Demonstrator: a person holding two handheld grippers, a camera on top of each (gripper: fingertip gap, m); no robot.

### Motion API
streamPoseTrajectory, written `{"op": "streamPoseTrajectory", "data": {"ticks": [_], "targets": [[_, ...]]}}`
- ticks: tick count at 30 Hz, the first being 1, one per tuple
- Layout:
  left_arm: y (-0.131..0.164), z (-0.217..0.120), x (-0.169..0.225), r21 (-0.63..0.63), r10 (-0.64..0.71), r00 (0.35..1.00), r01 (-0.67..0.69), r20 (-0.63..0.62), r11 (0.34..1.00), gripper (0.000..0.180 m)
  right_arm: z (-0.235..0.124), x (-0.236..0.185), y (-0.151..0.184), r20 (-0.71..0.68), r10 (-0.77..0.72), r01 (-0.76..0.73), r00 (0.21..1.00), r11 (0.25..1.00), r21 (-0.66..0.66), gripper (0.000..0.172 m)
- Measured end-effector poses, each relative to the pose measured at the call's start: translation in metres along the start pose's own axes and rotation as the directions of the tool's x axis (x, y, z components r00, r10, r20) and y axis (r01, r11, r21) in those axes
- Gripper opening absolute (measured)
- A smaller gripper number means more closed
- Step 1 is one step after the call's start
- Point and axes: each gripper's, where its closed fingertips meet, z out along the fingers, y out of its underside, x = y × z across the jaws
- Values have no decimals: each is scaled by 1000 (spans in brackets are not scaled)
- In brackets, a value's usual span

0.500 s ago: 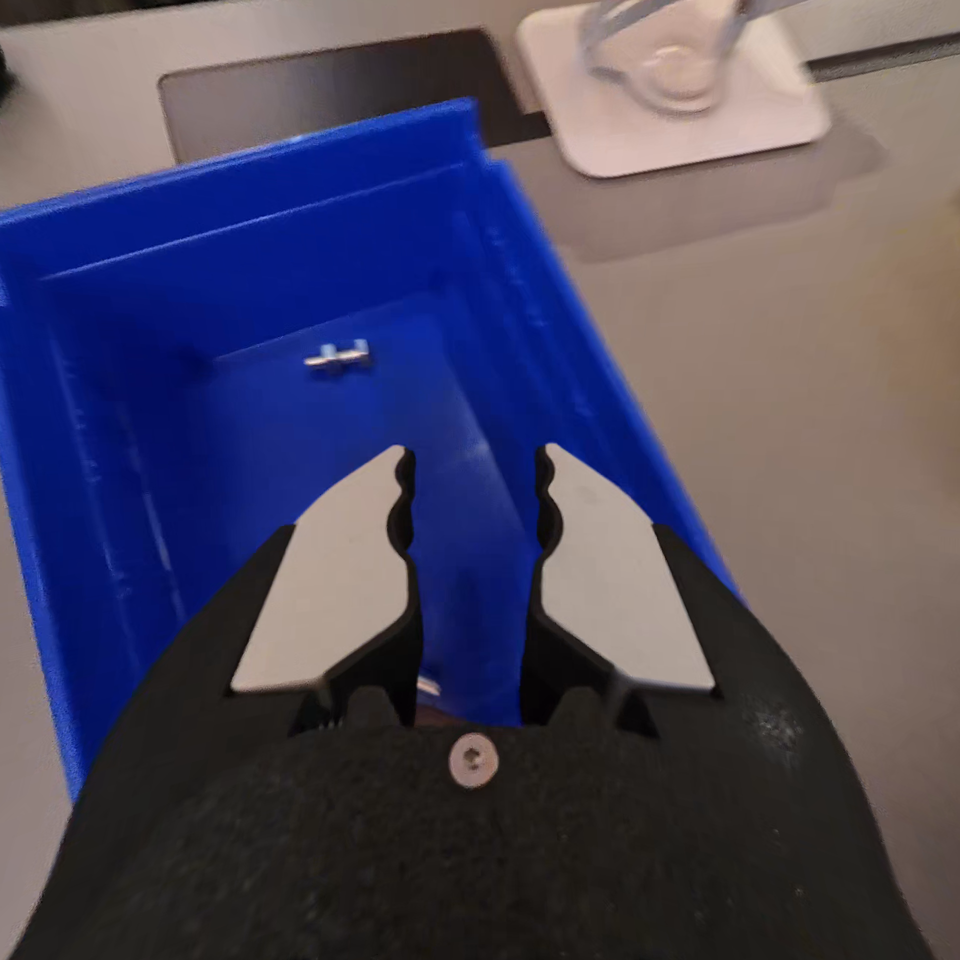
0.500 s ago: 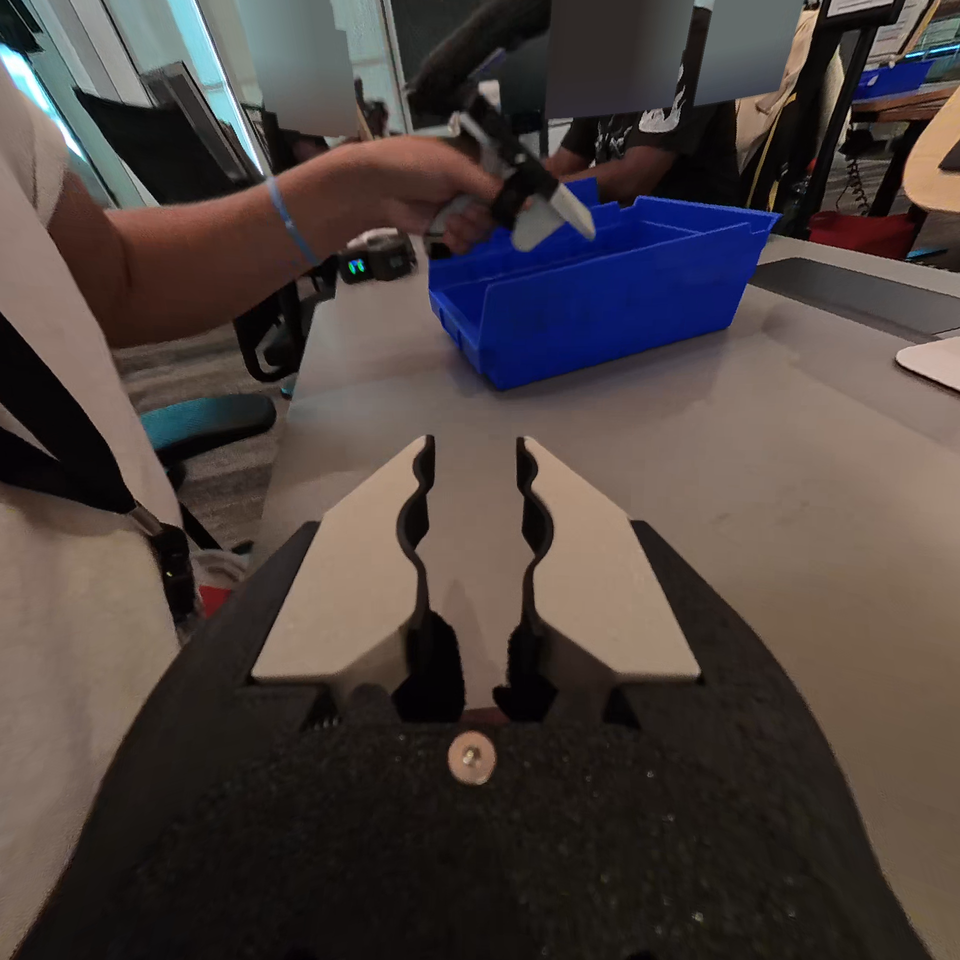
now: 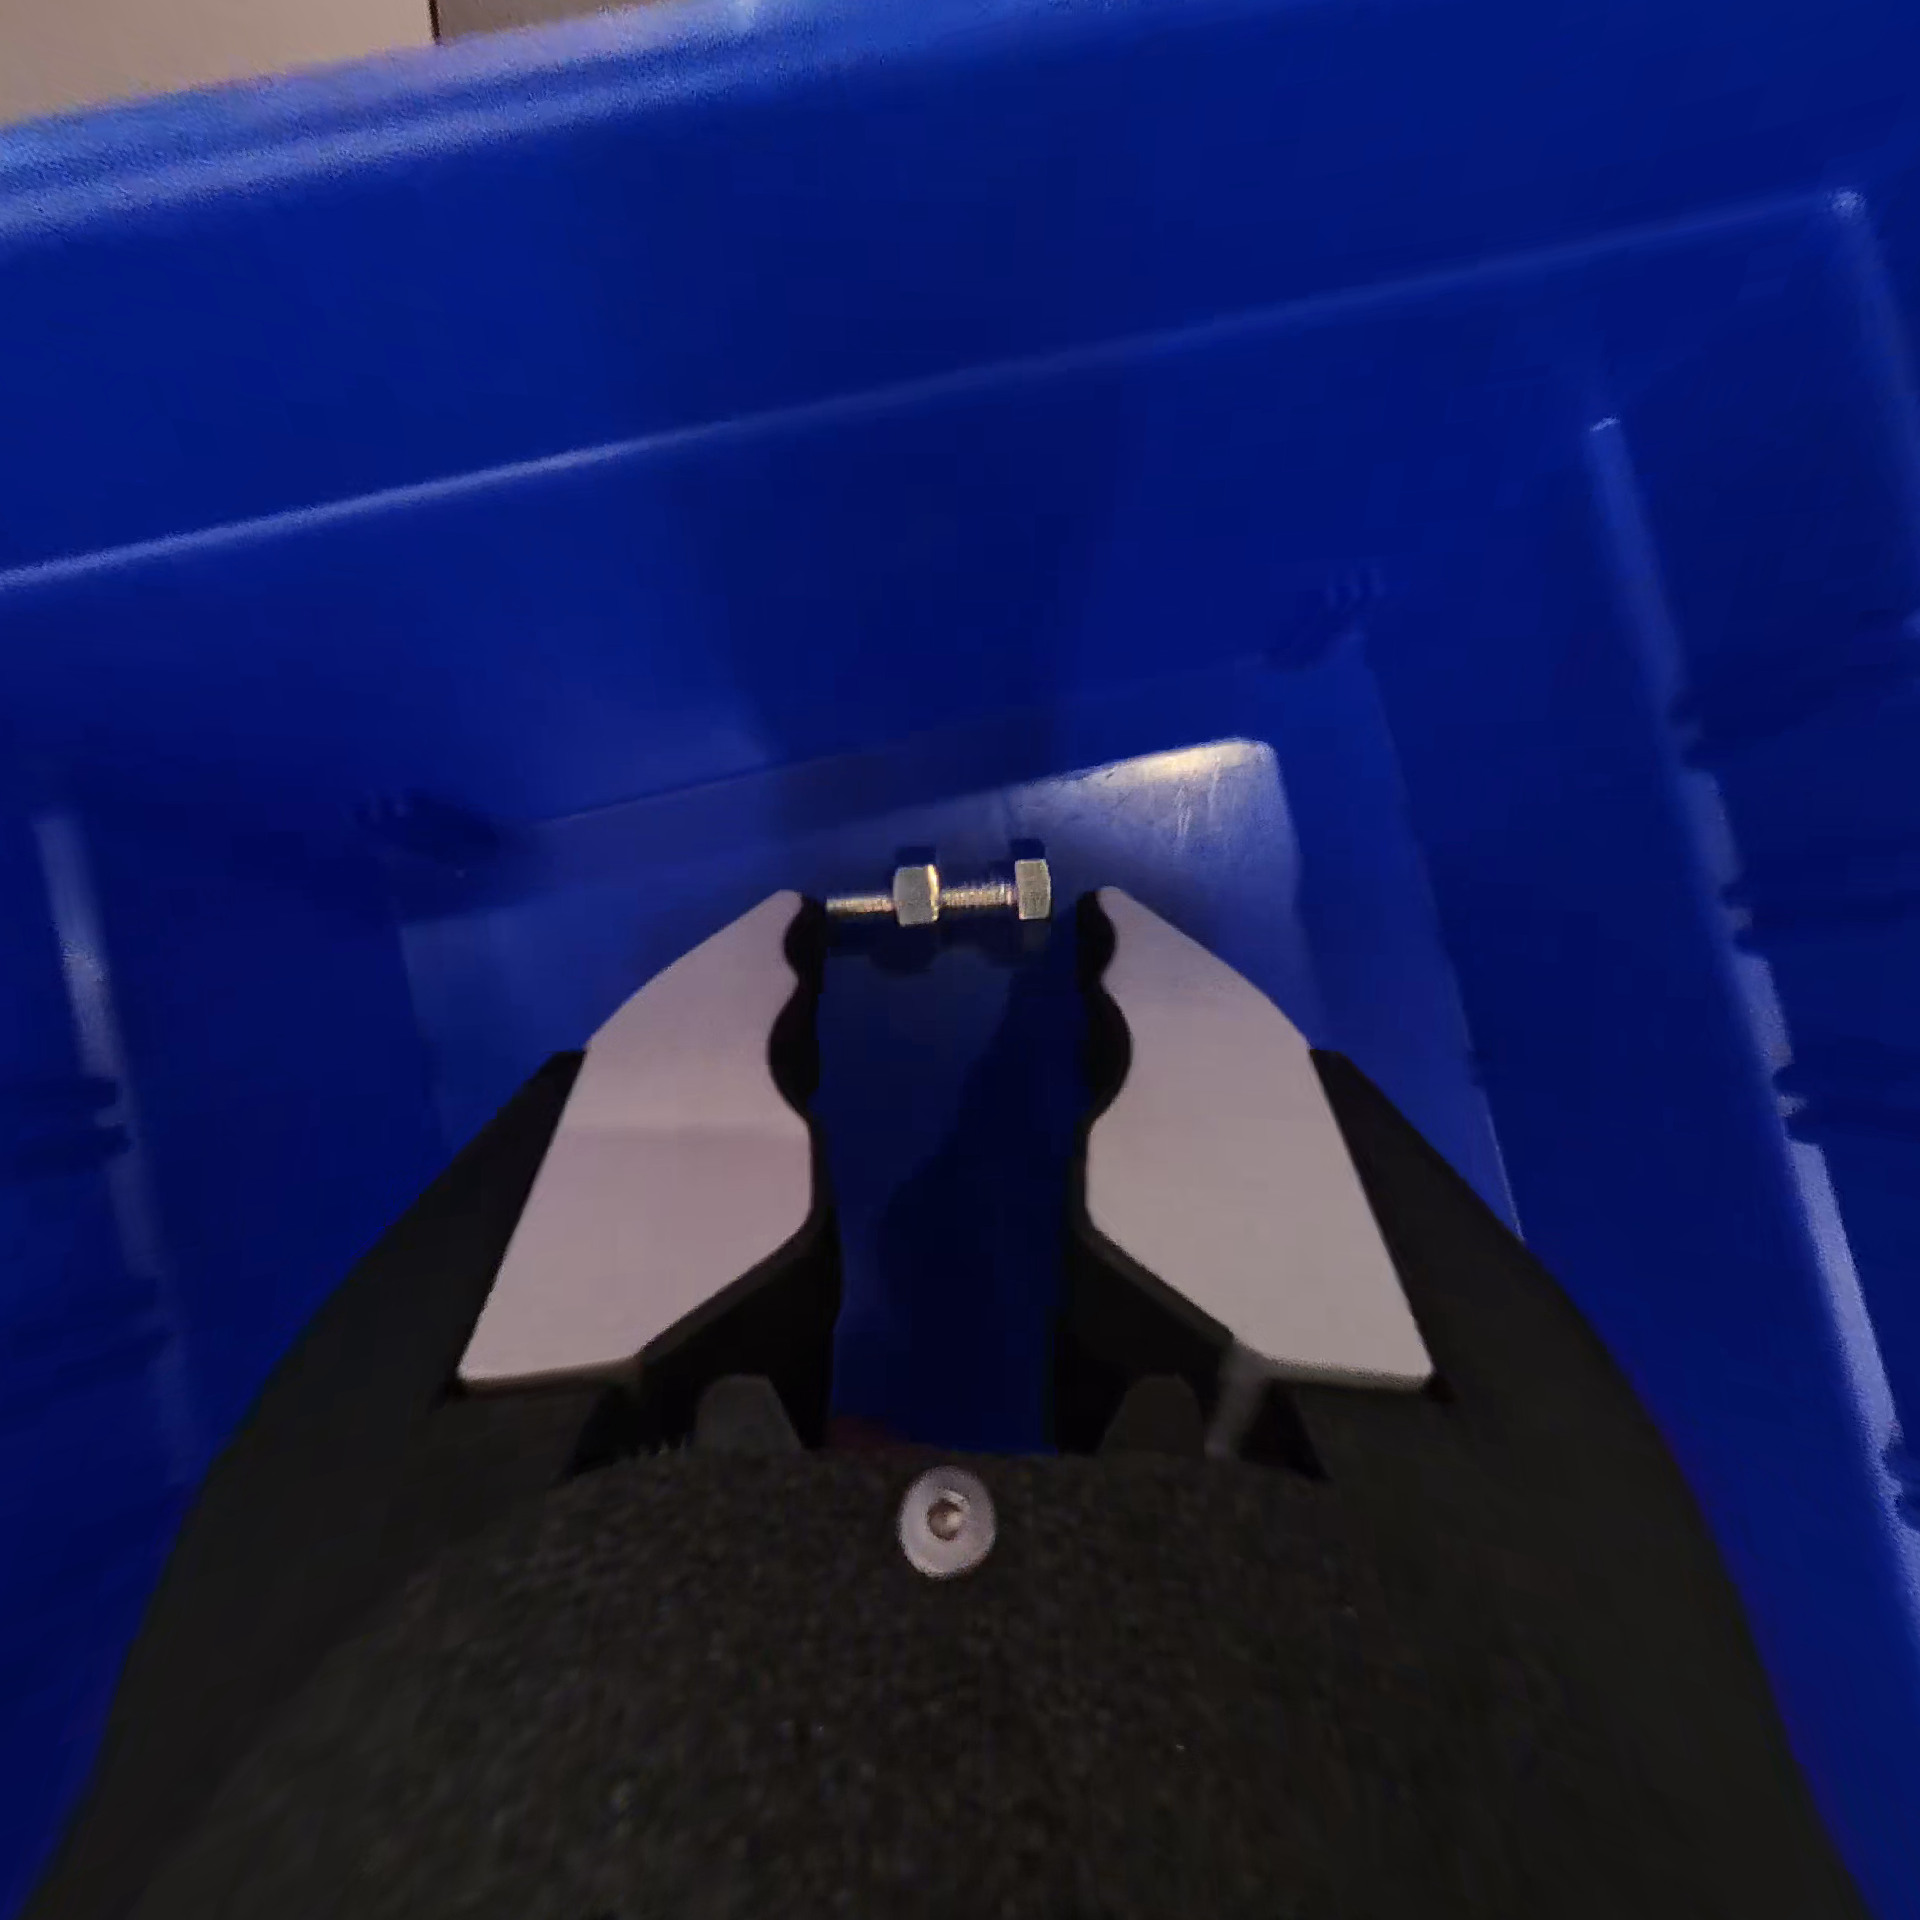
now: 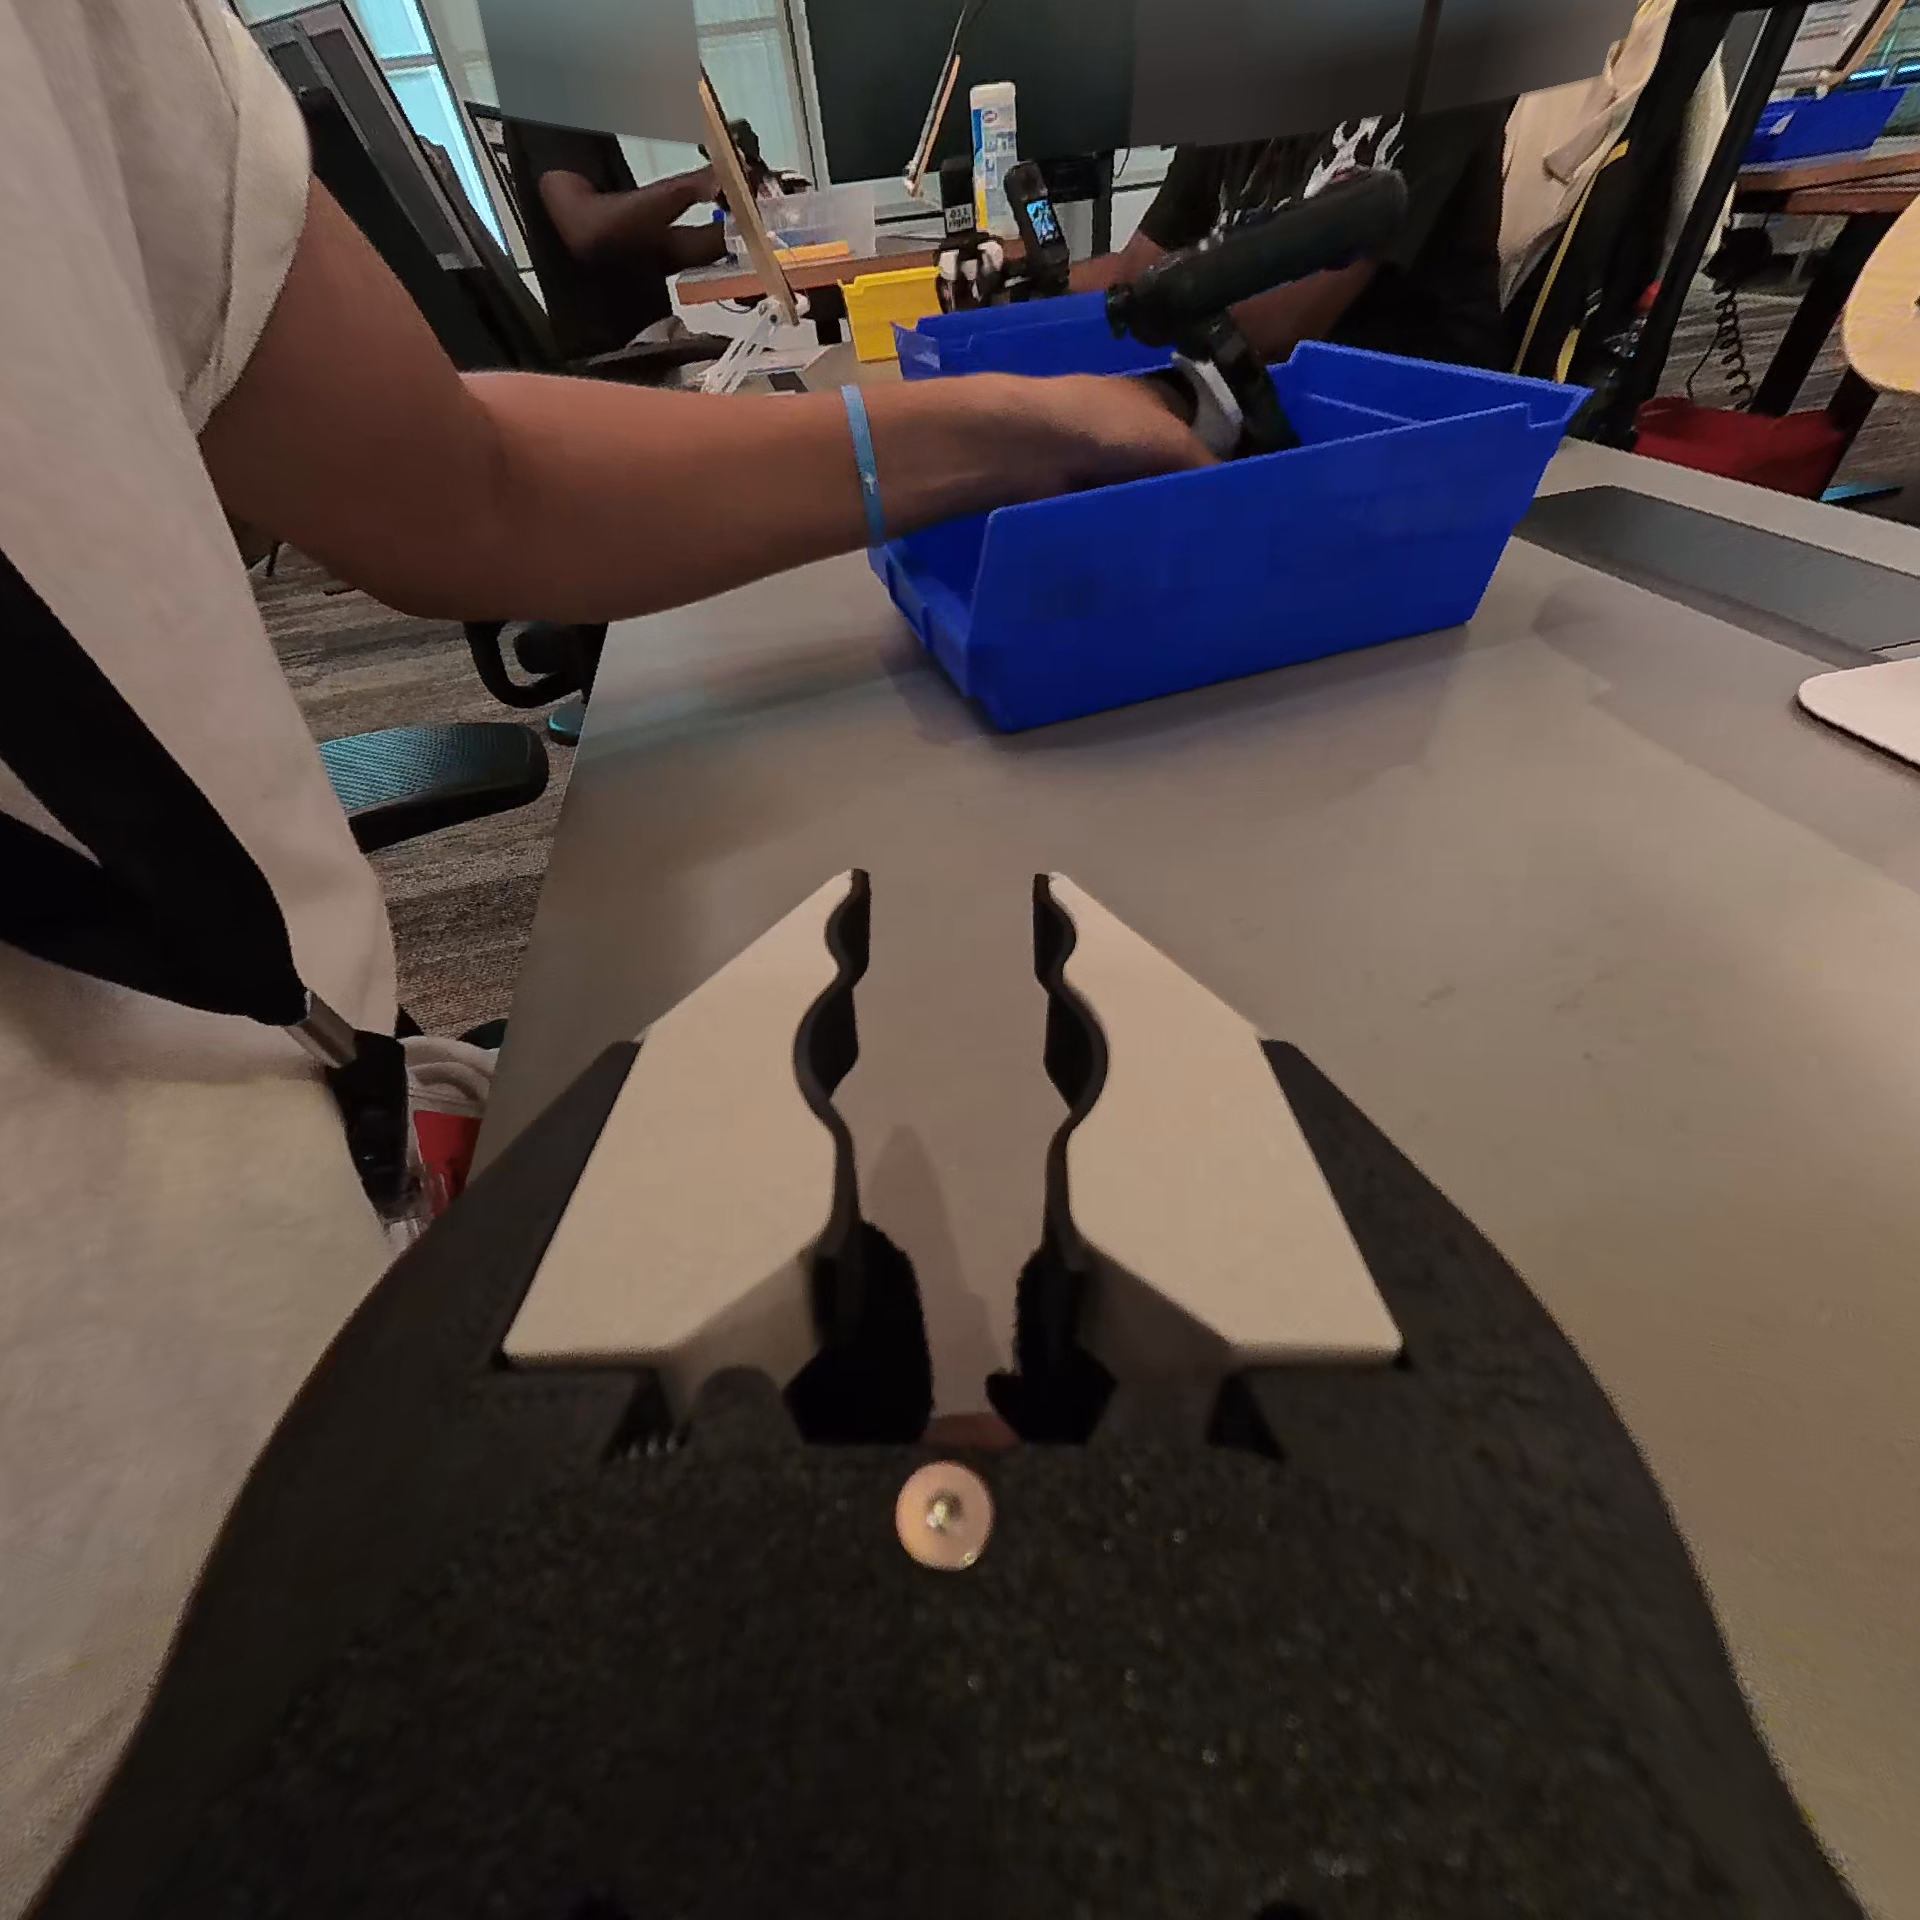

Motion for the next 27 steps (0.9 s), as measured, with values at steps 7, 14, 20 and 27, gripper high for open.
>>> {"op": "streamPoseTrajectory", "data": {"ticks": [7, 14, 20, 27], "targets": [[-5, -21, 12, 97, 223, 975, -224, 14, 970, 40, 1, 6, -2, 5, 68, -68, 998, 998, 17, 31], [-32, -154, 108, 392, 744, 604, -782, 286, 484, 40, 14, 29, -11, 8, 224, -224, 975, 975, 11, 35], [0, -204, 224, 415, 876, 260, -907, 407, 76, 40, 37, 50, -44, 18, 264, -264, 964, 962, 60, 35], [38, -205, 309, 467, 898, 103, -876, 428, -122, 40, 40, 59, -60, 92, 379, -390, 921, 902, 186, 35]]}}
